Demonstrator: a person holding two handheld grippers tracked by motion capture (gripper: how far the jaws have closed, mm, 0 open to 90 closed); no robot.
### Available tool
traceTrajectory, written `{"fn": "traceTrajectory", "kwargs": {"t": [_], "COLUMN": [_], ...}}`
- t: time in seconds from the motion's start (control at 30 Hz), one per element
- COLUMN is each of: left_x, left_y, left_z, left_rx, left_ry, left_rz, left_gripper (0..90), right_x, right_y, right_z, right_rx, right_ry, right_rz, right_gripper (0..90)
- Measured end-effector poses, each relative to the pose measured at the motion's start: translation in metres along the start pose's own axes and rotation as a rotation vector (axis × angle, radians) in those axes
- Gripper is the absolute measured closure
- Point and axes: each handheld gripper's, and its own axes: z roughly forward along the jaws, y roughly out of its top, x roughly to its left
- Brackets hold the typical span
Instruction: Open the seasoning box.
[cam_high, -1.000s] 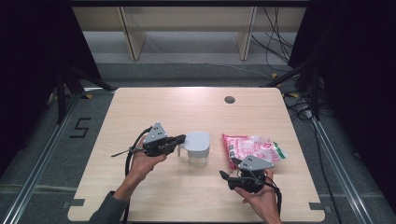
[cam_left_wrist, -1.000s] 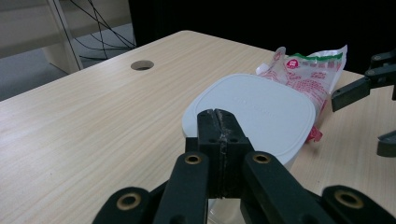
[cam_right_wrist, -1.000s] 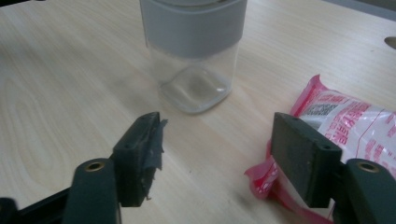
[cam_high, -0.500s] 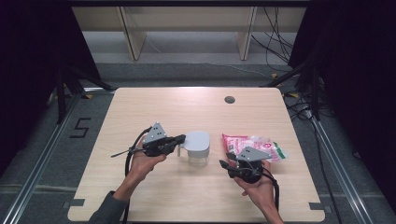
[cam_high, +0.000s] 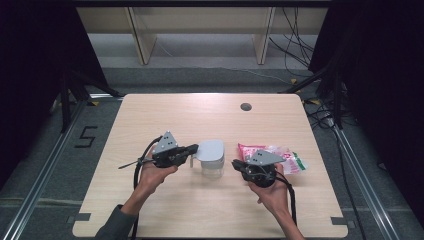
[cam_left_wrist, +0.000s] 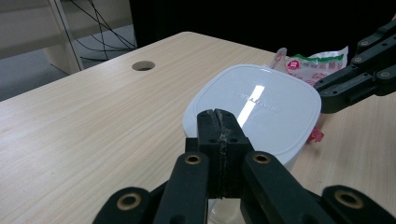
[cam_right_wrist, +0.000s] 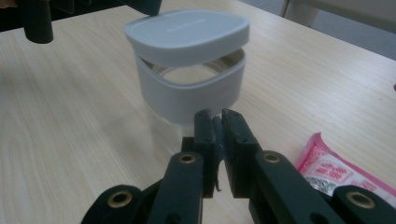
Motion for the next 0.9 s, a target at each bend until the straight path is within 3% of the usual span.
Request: {"fn": "traceTrajectory", "kwargs": {"t": [0.07,0.2,0.3,0.37,0.57,0.6,0.63,0.7,0.73,0.77,0.8,0.83,0.9], "left_x": [0.0,0.0,0.0,0.001,0.001,0.001,0.001,0.001,0.002,0.003,0.003,0.003,0.004], "left_y": [0.0,0.0,0.0,0.0,-0.001,-0.001,-0.001,-0.002,-0.002,-0.003,-0.003,-0.004,-0.004], "left_z": [0.0,0.0,0.0,0.0,0.0,0.0,0.0,0.0,0.001,0.001,0.0,0.0,-0.001], "left_rx": [-0.001,-0.001,-0.001,-0.003,-0.004,-0.006,-0.005,-0.009,-0.015,-0.016,-0.014,-0.023,-0.016], "left_ry": [0.002,-0.001,-0.002,-0.004,0.002,0.001,0.001,0.002,-0.001,0.002,0.001,-0.003,0.002], "left_rz": [0.001,-0.002,0.003,0.013,0.001,-0.002,0.001,-0.004,-0.002,0.005,0.008,-0.014,-0.008], "left_gripper": [89.2,89.2,89.2,89.2,89.1,89.1,89.1,89.1,89.1,89.1,89.0,88.9,87.1], "right_x": [0.001,0.002,0.003,0.003,0.005,0.004,0.006,0.005,0.008,0.008,0.01,0.012,0.014], "right_y": [0.004,0.009,0.011,0.014,0.018,0.019,0.02,0.024,0.027,0.028,0.029,0.03,0.032], "right_z": [0.002,0.005,0.009,0.011,0.017,0.017,0.017,0.018,0.017,0.018,0.018,0.019,0.02], "right_rx": [0.008,0.008,-0.001,-0.002,0.012,0.008,0.012,-0.01,0.003,-0.002,-0.008,-0.015,-0.001], "right_ry": [0.018,0.008,0.006,0.006,0.018,0.006,0.016,0.015,0.024,0.021,0.015,0.015,0.025], "right_rz": [-0.01,-0.026,-0.003,-0.034,-0.007,-0.03,0.003,-0.042,-0.029,-0.052,-0.033,-0.028,-0.035], "right_gripper": [87.5,90.0,90.0,90.0,90.0,90.0,90.0,90.0,90.0,90.0,90.0,90.0,90.0]}}
